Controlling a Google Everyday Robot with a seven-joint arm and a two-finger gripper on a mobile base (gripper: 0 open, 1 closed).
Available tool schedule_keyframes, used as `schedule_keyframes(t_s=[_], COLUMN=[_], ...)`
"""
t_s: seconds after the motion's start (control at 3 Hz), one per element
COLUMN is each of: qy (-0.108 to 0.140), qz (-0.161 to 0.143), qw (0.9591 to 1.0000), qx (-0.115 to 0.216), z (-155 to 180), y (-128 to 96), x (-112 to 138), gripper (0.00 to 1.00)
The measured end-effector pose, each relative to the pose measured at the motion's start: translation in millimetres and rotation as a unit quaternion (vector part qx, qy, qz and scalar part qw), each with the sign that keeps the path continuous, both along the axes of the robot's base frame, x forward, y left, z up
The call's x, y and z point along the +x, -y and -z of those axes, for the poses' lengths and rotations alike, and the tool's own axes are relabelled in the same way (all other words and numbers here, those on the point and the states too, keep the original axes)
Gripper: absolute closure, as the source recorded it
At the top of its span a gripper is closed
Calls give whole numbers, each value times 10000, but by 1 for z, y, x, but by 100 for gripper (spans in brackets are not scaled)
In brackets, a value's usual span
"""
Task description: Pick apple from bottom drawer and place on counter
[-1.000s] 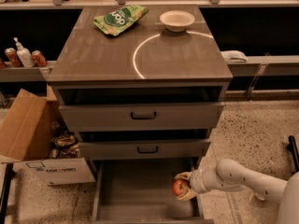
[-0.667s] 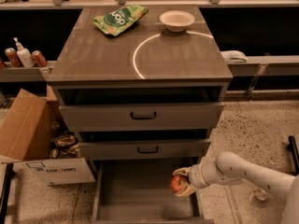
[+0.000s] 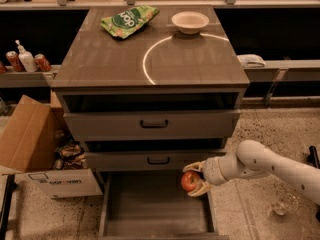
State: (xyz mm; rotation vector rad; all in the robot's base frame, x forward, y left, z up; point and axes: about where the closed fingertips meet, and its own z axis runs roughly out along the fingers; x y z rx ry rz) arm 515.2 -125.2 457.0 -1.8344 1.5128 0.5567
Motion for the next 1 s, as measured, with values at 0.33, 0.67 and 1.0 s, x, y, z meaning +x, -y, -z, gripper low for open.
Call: schedule_keyframes(t_s=[0.33,0.67,1.0], qy=[399,404,630], qz=[-143,-152,-252], qw=[9991,9990,9973], qx=[93,101,270], z=[-48,-49,-84], y=[-4,-4,3], x=[9,9,7], gripper=[100,100,100])
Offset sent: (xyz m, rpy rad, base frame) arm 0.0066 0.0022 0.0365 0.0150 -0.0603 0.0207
